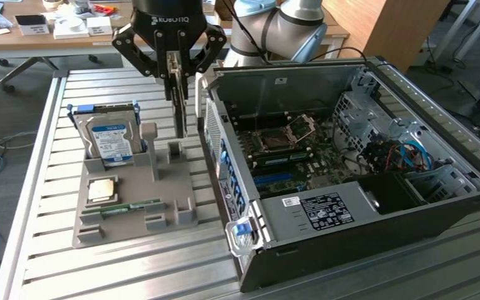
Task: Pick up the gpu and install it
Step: 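Pick up the gpu and move the gpu toward the slot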
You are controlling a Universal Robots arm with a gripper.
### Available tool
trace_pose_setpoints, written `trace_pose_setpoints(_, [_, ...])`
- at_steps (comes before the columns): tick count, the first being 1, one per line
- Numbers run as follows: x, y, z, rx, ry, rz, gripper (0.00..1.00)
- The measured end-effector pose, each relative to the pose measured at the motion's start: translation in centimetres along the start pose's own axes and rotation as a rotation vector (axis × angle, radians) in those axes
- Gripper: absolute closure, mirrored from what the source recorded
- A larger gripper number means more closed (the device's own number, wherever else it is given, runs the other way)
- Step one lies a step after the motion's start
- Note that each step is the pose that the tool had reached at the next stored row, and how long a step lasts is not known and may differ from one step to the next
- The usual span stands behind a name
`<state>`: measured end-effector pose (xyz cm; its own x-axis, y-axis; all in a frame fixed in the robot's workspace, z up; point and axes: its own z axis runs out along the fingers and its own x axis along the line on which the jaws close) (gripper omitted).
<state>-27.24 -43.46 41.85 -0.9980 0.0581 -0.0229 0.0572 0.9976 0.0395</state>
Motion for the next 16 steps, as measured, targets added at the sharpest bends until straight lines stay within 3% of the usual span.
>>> trace_pose_setpoints(16, [-2.5, 0.38, 0.08, -0.0001, 0.0, 0.0, 0.73])
